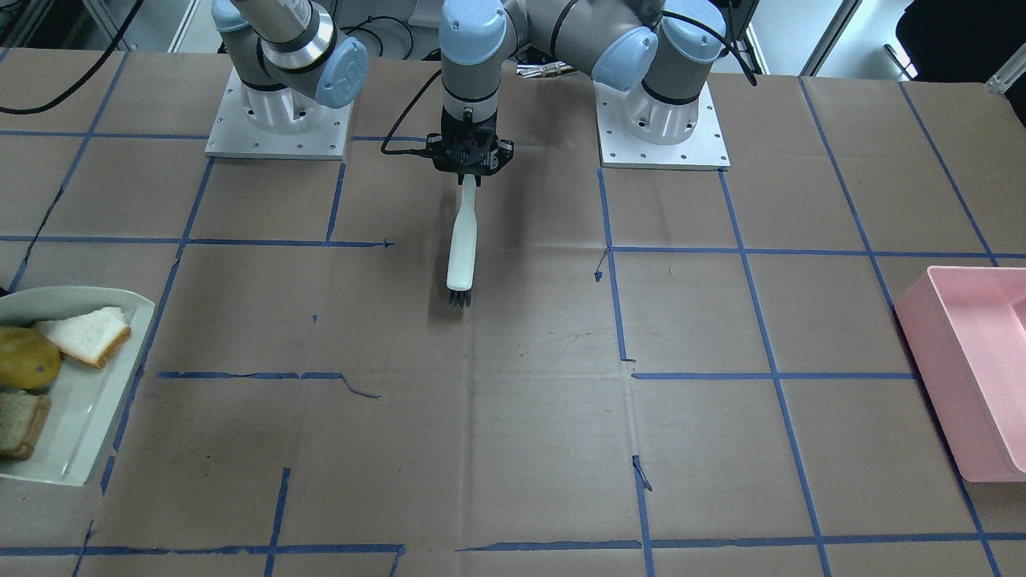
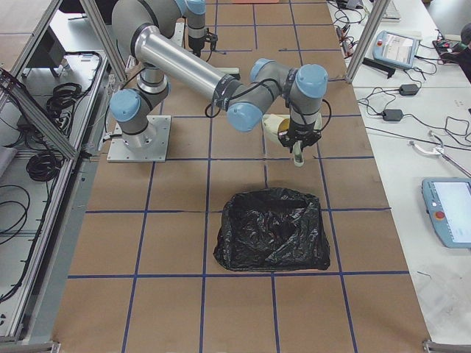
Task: Sweep and dump trash in nearest bin
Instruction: 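Pull the brush back with the left gripper while the right gripper lifts the dustpan, then carry the dustpan with the right gripper over the black trash bag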
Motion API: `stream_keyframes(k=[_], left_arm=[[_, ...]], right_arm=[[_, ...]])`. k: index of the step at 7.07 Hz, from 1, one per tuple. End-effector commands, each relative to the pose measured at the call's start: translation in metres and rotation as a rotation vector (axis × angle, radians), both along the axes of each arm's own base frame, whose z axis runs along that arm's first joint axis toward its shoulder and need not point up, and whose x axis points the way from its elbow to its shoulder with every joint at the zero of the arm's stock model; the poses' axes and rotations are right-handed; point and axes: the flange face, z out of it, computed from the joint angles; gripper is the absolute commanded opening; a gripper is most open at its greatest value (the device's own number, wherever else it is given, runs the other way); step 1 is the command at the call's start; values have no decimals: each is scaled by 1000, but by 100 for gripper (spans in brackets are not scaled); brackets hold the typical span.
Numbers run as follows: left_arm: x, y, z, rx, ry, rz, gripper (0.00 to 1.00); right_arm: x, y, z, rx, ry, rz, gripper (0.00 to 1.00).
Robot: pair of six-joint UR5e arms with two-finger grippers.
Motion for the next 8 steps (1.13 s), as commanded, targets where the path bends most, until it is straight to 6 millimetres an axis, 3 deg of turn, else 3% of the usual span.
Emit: stream_keyframes(k=[1, 4, 8], left_arm=[[4, 6, -4, 16, -11, 6, 0], [13, 18, -9, 31, -22, 27, 0], [12, 17, -18, 51, -27, 33, 0]], right_arm=[[-66, 29, 8, -7, 26, 13, 0], [-136, 45, 55, -12, 70, 69, 0], [-256, 57, 43, -25, 111, 81, 0]])
